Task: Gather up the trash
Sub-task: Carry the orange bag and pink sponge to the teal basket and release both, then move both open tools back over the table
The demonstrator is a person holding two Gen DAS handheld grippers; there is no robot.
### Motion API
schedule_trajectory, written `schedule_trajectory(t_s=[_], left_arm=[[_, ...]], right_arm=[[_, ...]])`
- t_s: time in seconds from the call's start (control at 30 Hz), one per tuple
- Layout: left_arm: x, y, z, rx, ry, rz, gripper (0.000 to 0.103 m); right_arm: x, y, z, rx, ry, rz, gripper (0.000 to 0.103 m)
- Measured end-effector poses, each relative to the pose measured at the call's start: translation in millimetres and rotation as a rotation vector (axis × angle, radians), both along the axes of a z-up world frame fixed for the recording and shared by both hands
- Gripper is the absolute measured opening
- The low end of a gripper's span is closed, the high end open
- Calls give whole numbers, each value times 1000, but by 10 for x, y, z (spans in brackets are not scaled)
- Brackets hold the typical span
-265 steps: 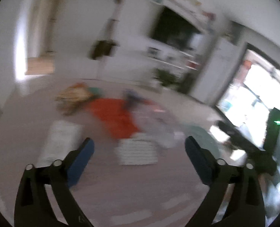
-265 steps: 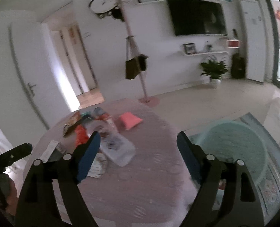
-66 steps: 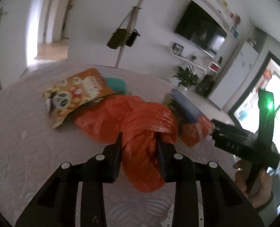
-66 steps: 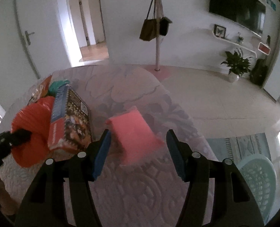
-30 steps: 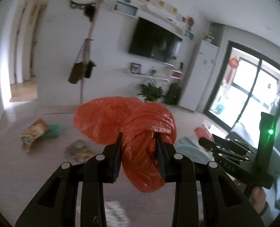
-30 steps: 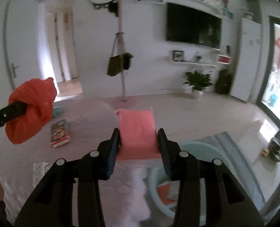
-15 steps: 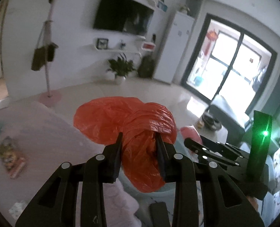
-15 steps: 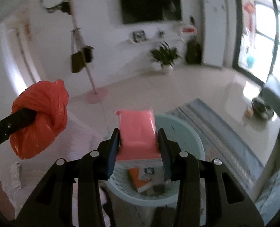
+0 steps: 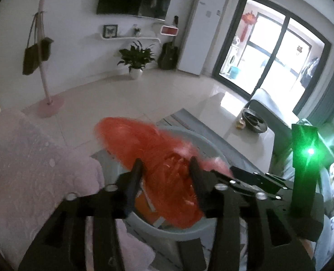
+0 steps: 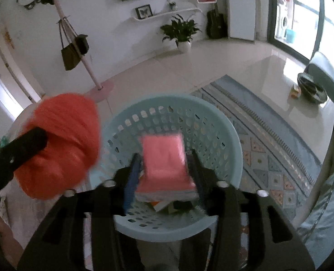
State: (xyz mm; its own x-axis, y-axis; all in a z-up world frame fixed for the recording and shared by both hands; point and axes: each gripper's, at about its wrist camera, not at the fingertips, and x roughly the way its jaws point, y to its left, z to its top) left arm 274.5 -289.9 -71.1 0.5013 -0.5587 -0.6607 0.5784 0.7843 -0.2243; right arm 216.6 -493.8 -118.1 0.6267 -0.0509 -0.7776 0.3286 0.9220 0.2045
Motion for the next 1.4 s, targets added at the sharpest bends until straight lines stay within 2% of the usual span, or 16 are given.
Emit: schedule_trajectory(t_s=[0.03, 0.1, 0.27, 0.43, 0.53, 0.6, 0.73, 0.9, 1.03, 1.1, 1.3, 1.4], left_arm=[[-21, 2, 13, -3, -12, 1, 60], [-42, 25, 42, -16, -22, 1, 68], [-133, 207, 140, -62, -18, 1, 68], [-264, 421, 312, -112, -22, 21, 71], [-417, 634, 508, -141, -57, 39, 72], [-508, 793, 628, -160, -83, 56, 73], [-689, 1123, 860, -187, -136, 99, 76], [-854, 1660, 1071, -209, -197, 177, 77], [-905, 2094, 1108, -216, -212, 248, 78], [-904, 2343, 1087, -213, -212, 295, 77], [-778, 3135, 924, -203, -182, 459, 78], [-663, 3486, 808, -133, -179, 565, 78]], right_arm=[[-9, -26, -18, 13, -7, -21, 57], [-26, -46, -22, 29, -9, -27, 57], [-105, 6, 51, 11, -20, -24, 57], [-182, 193, 247, 1, -61, 1, 57], [-224, 356, 410, -21, -92, 24, 57], [-258, 496, 529, -37, -117, 43, 62], [-336, 854, 802, -57, -182, 104, 64], [-377, 1307, 1034, -68, -239, 186, 67], [-353, 1738, 1182, -82, -281, 258, 71], [-326, 1957, 1223, -86, -294, 290, 75], [-135, 2613, 1188, -110, -299, 417, 76], [-9, 2925, 1133, -125, -303, 482, 76]])
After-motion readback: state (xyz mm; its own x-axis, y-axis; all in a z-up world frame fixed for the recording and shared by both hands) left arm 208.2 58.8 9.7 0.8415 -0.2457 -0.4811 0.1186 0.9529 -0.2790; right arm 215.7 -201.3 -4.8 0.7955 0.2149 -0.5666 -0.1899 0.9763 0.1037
